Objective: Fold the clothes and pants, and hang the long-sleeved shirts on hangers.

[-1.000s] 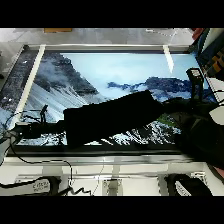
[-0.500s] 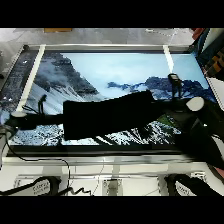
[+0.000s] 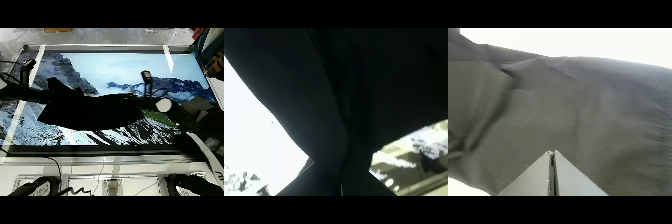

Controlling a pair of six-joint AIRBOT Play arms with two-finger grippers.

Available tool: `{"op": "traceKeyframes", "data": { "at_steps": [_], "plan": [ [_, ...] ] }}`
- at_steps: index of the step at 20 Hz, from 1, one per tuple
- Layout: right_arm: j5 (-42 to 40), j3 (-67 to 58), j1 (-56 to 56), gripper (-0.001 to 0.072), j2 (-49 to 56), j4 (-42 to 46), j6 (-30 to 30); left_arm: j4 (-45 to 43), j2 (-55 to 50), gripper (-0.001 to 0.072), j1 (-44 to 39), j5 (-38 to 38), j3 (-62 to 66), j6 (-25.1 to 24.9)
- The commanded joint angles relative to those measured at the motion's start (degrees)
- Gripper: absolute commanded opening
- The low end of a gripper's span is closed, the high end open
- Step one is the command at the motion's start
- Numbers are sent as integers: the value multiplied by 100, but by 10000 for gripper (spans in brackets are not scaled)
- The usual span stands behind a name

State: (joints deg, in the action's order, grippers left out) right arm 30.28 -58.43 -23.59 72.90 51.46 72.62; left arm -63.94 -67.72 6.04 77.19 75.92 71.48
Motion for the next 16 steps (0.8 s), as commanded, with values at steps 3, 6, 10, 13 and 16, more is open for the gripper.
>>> {"op": "traceKeyframes", "data": {
  "at_steps": [3,6,10,13,16],
  "plan": [
    [223,-1126,-765,27,1217,-111,175,-610,39,6,-573,420,581,638],
    [389,-1792,-1073,27,2022,-111,341,-586,103,7,-605,424,616,658],
    [796,-2813,-1445,27,3128,-133,717,-785,498,7,-476,293,619,651],
    [885,-3606,-1749,27,3705,-133,800,-778,861,8,-326,-2,619,651],
    [809,-4194,-2070,27,4133,-131,1220,-776,968,8,-334,-24,616,654]
  ]
}}
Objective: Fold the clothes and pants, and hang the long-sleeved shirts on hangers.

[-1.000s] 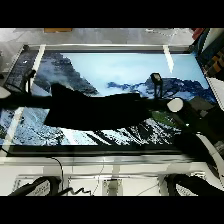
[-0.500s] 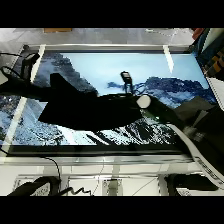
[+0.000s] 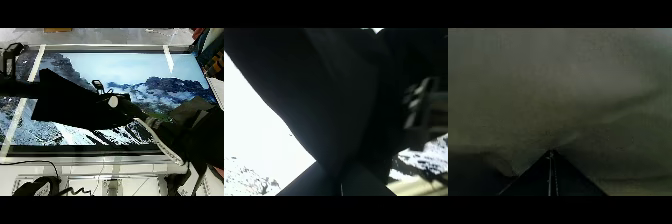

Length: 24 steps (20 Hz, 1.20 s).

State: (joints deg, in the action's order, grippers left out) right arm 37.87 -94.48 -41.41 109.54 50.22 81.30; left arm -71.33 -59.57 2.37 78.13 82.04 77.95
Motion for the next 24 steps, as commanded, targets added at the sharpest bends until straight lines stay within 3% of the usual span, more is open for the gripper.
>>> {"op": "traceKeyframes", "data": {
  "at_steps": [1,5,11,14,19,21,22,23,24],
  "plan": [
    [48,-730,-393,27,610,-4,431,-39,144,8,33,-127,4,7],
    [195,-846,-435,28,684,289,501,50,-15,9,22,-181,-15,11],
    [2020,-861,831,28,37,2002,501,1360,-933,8,-345,-463,-529,7],
    [2505,-861,1753,28,-452,2124,457,1958,-1749,8,-1145,-1344,-592,2],
    [3005,-861,3036,28,-1178,2166,455,3012,-2970,9,-2776,-3526,-590,2],
    [3189,-857,3368,28,-1298,2173,455,3029,-3265,33,-3279,-4419,-592,4],
    [3294,-857,3495,28,-1300,2186,420,3029,-3351,214,-3427,-4660,-590,4],
    [3410,-855,3615,28,-1283,2232,203,3027,-3394,544,-3541,-4752,-592,4],
    [3517,-852,3735,28,-1270,2312,37,3025,-3403,710,-3585,-4754,-592,0]
  ]
}}
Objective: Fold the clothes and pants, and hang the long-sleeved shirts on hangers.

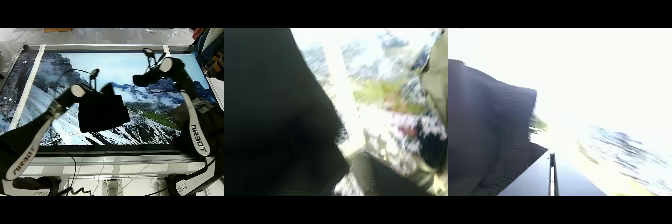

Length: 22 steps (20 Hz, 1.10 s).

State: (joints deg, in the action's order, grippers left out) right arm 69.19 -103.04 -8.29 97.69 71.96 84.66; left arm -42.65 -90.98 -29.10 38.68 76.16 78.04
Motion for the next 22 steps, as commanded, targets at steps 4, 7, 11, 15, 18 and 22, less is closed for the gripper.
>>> {"op": "traceKeyframes", "data": {
  "at_steps": [4,7,11,15,18,22],
  "plan": [
    [586,291,944,28,-85,175,-804,131,-175,706,-238,-765,-2,-46],
    [820,938,1342,27,-92,-623,-1788,98,0,705,162,-472,-2,-50],
    [739,2251,1606,28,-90,-3436,-2841,-262,254,647,837,138,-2,-326],
    [-546,2975,949,708,-68,-3530,-2308,-275,490,449,1421,846,-2,-413],
    [-1788,2970,289,697,13,-3252,-1322,-280,693,205,1602,1095,-4,-695],
    [-2011,2612,-50,694,415,-3252,-568,-278,1104,10,1598,1095,-4,-1469]
  ]
}}
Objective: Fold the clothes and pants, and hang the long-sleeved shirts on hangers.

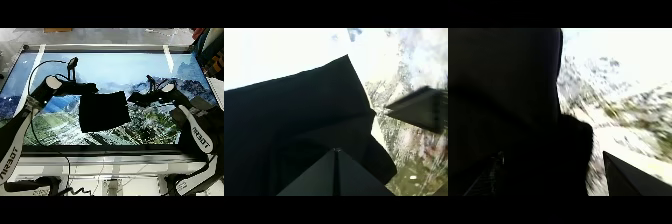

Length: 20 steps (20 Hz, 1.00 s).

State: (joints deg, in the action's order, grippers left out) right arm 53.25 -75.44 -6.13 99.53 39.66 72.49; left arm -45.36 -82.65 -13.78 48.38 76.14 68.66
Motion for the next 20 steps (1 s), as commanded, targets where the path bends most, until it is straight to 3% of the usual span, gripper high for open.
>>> {"op": "traceKeyframes", "data": {
  "at_steps": [1,4,7,9,12,17,20],
  "plan": [
    [-260,-293,-289,694,380,-22,708,-7,396,9,66,127,-2,-651],
    [190,-761,-295,695,796,153,800,-55,765,10,72,144,-2,-831],
    [413,-1113,-286,695,909,1604,1447,-496,1014,10,68,247,-2,-828],
    [688,-1207,-245,695,920,1910,1582,-745,1064,9,68,369,-2,-826],
    [1180,-1204,-284,695,1064,1488,1475,-758,1056,9,66,422,-2,-826],
    [1298,-1207,-426,694,1445,-481,918,-758,1058,10,66,614,-2,-828],
    [1292,-1204,-748,695,1665,-514,868,-758,1058,10,66,675,-2,-828]
  ]
}}
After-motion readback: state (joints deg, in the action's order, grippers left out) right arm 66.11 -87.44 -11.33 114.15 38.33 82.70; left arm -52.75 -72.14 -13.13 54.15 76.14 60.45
